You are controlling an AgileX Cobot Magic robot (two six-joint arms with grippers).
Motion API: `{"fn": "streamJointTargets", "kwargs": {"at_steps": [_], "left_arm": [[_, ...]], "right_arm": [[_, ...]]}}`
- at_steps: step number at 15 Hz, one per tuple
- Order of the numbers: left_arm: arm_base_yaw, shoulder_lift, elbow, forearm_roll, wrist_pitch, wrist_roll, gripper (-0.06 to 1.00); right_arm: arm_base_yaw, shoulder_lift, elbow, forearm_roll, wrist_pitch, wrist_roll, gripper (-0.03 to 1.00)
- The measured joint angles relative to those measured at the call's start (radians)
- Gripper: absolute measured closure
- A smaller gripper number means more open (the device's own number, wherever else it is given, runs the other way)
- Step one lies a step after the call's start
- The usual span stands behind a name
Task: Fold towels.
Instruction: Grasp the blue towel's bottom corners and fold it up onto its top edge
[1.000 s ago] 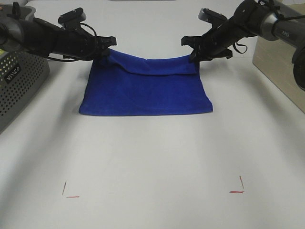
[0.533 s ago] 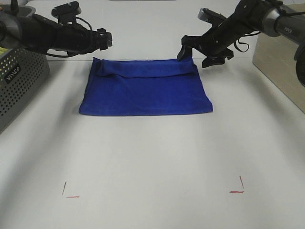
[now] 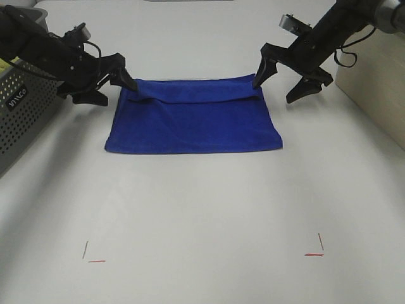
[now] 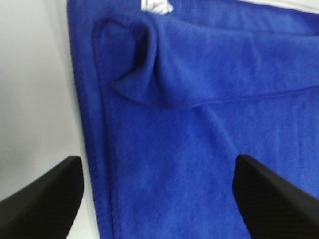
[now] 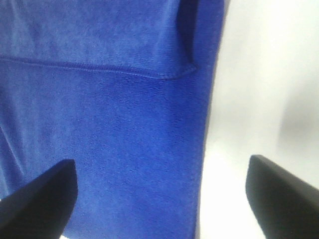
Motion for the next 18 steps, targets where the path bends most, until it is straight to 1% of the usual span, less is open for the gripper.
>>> {"fn": "streamJointTargets", "kwargs": {"at_steps": [2,3,6,8,9,11,13,15,18], "left_arm": [[0.000,0.000,0.000,0.080,0.068,-0.097,0.17],[-0.004,0.000,0.000,0.100,0.090,-0.127,0.17],[-0.013,0.000,0.003,0.109,0.142,-0.154,0.17],[-0.026,-0.020,0.068,0.114,0.135,-0.157,0.17],[-0.033,-0.038,0.113,0.119,0.109,-0.157,0.17],[-0.047,-0.085,0.209,0.122,0.013,-0.157,0.17],[-0.062,-0.103,0.268,0.115,-0.068,-0.157,0.17],[-0.086,-0.106,0.282,0.106,-0.126,-0.157,0.17],[-0.116,-0.100,0.283,0.099,-0.156,-0.167,0.17]], "right_arm": [[-0.006,-0.003,0.020,-0.004,0.001,0.015,0.11],[-0.006,-0.013,0.049,-0.005,0.001,0.017,0.12],[-0.006,-0.078,0.184,-0.033,0.002,0.002,0.14],[-0.006,-0.109,0.265,-0.038,0.003,-0.016,0.15],[-0.006,-0.117,0.296,-0.039,0.006,-0.028,0.15],[-0.006,-0.118,0.341,-0.037,0.009,-0.035,0.16],[-0.006,-0.121,0.376,-0.019,-0.007,-0.051,0.16],[-0.006,-0.126,0.389,0.006,-0.056,-0.056,0.16],[0.016,-0.122,0.389,0.029,-0.071,-0.070,0.18]]}}
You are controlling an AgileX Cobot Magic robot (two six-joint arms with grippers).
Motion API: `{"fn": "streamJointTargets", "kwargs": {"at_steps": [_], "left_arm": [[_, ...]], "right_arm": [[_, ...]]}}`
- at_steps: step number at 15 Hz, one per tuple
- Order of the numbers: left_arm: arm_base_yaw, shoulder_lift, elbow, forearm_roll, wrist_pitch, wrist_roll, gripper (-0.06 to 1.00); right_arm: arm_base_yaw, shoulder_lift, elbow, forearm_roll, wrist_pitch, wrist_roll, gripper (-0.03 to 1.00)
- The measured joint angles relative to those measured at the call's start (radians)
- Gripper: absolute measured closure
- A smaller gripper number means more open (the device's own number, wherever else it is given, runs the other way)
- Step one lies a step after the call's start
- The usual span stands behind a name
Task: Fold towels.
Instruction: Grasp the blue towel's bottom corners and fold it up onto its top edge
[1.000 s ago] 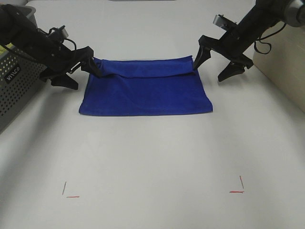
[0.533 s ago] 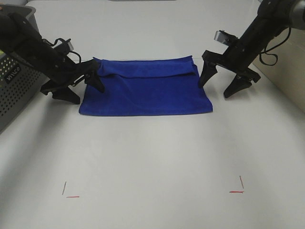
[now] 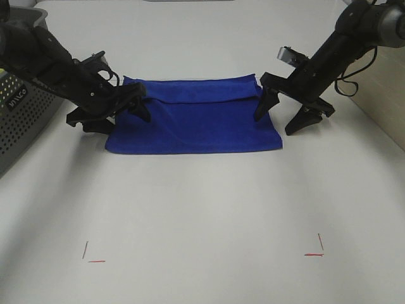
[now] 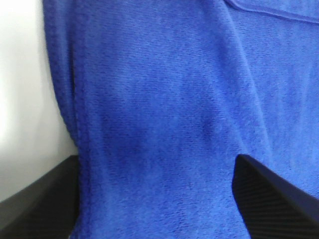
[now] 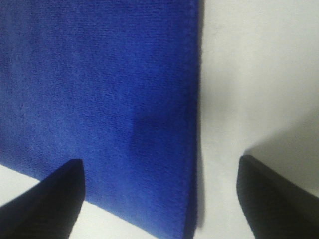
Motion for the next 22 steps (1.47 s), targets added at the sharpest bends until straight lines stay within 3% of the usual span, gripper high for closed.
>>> {"fn": "streamJointTargets", "kwargs": {"at_steps": [3,4,5,8,9,13,19,22], "left_arm": [[-0.004,0.007,-0.001,-0.013,-0.001,-0.009,0.19],[-0.004,0.008,-0.002,-0.017,-0.001,-0.009,0.24],[-0.004,0.010,-0.002,-0.018,0.004,-0.009,0.32],[-0.004,0.022,0.000,-0.011,0.056,-0.013,0.82],[-0.004,0.025,0.000,-0.005,0.071,-0.016,0.90],[-0.004,-0.007,0.023,0.070,0.162,-0.025,0.91],[-0.008,-0.171,0.298,0.091,0.165,-0.032,0.91],[-0.008,-0.227,0.300,0.090,0.168,-0.036,0.91]], "right_arm": [[0.047,0.012,0.000,0.022,0.000,-0.007,0.23],[0.053,0.016,0.000,0.025,0.000,0.001,0.30],[0.054,0.019,0.000,0.017,-0.007,0.021,0.41],[0.051,0.029,0.000,-0.032,-0.014,0.086,0.90],[0.051,0.029,0.000,-0.033,-0.014,0.095,0.96],[0.051,-0.007,0.065,-0.044,0.013,0.116,0.97],[0.056,-0.233,0.502,-0.027,-0.124,0.089,0.97],[0.056,-0.275,0.528,-0.010,-0.141,0.071,0.97]]}}
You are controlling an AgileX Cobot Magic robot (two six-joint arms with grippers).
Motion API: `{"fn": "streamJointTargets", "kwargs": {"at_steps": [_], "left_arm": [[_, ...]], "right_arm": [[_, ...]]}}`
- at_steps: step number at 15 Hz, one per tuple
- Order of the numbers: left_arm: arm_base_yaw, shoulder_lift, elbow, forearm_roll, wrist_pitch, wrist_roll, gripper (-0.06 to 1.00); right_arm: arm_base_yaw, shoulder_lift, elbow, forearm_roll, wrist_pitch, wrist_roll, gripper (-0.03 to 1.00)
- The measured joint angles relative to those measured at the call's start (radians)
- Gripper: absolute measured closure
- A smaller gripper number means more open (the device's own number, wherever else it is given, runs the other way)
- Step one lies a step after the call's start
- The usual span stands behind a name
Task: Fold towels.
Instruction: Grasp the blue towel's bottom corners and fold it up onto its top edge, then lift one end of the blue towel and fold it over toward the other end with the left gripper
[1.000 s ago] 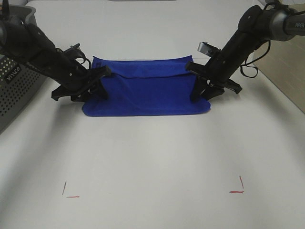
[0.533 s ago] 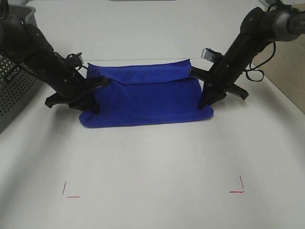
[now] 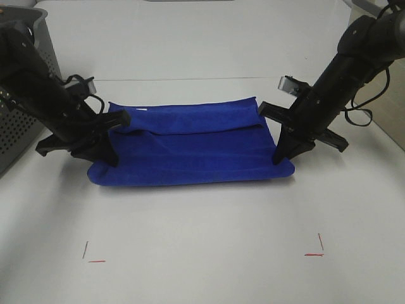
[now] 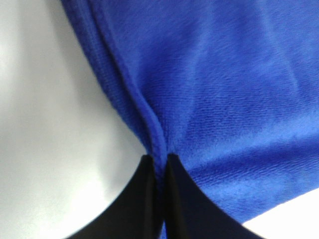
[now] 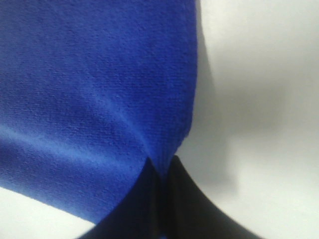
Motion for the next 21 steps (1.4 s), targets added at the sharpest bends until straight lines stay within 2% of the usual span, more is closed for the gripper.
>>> {"fn": "streamJointTargets", "kwargs": {"at_steps": [5,7,10,13,16,17,21], "left_arm": [[0.013,-0.014,-0.150,0.007,0.007,-0.104,0.91],[0.060,0.011,-0.228,0.009,0.007,-0.151,0.91],[0.082,0.074,-0.311,0.007,-0.006,-0.151,0.91],[0.083,0.166,-0.424,0.003,-0.099,-0.151,0.91],[0.083,0.243,-0.462,-0.009,-0.162,-0.151,0.86],[0.083,0.257,-0.462,-0.013,-0.178,-0.151,0.83],[0.083,0.272,-0.463,-0.026,-0.248,-0.137,0.29]], "right_arm": [[0.000,0.003,-0.199,0.000,-0.003,-0.004,0.97],[0.000,0.063,-0.363,0.005,0.029,-0.004,0.97],[0.001,0.167,-0.511,0.009,0.054,0.003,0.97],[0.001,0.302,-0.667,0.007,0.053,0.023,0.97],[0.001,0.369,-0.711,0.008,0.044,0.029,0.94],[0.001,0.375,-0.711,0.007,0.044,0.029,0.87],[-0.001,0.376,-0.730,0.006,0.059,0.030,0.26]]}}
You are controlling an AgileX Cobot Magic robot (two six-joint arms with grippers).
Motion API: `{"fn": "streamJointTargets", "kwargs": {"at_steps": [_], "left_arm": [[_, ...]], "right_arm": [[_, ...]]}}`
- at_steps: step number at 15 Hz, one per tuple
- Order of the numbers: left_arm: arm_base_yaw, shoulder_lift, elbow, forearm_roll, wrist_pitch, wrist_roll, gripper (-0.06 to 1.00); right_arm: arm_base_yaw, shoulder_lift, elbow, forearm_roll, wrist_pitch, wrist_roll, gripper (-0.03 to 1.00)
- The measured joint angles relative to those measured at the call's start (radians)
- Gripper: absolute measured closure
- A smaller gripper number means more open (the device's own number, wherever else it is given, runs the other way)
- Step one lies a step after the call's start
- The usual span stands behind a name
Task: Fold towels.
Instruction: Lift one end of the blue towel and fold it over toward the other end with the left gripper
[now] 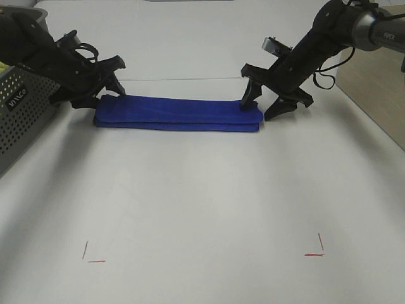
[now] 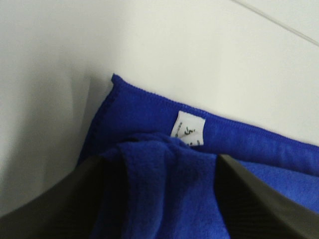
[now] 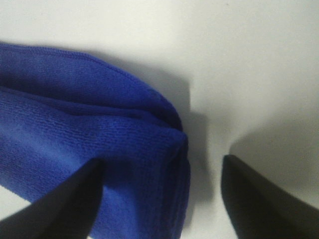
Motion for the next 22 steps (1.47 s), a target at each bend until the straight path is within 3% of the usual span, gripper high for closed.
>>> {"fn": "streamJointTargets", "kwargs": {"at_steps": [2,6,8,12,16,17,19,21,22], "left_arm": [[0.002,-0.008,-0.001,0.009,-0.018,0.022,0.19],[0.004,-0.024,-0.001,0.130,0.029,0.028,0.18],[0.004,-0.024,-0.001,0.161,0.037,0.029,0.12],[0.004,-0.012,-0.002,0.167,0.032,0.029,0.03],[0.002,0.033,-0.007,0.101,0.025,0.073,0.05],[0.000,0.037,-0.011,0.077,0.024,0.099,0.09],[-0.005,0.047,-0.011,0.040,0.024,0.121,0.30],[-0.007,0.053,-0.011,0.039,0.024,0.127,0.70],[-0.007,0.052,-0.012,0.042,0.024,0.131,0.85]], "right_arm": [[0.000,0.000,-0.038,-0.010,0.041,0.000,0.17],[0.000,-0.005,-0.138,-0.076,0.150,0.009,0.15],[0.000,-0.005,-0.139,-0.096,0.154,0.014,0.15],[0.000,-0.005,-0.139,-0.104,0.154,0.016,0.15],[0.000,-0.005,-0.139,-0.104,0.155,0.016,0.15],[0.000,-0.005,-0.139,-0.104,0.155,0.016,0.15],[0.000,-0.005,-0.139,-0.105,0.154,0.016,0.15],[0.000,-0.005,-0.139,-0.105,0.154,0.016,0.15],[0.000,-0.005,-0.139,-0.105,0.154,0.016,0.15]]}}
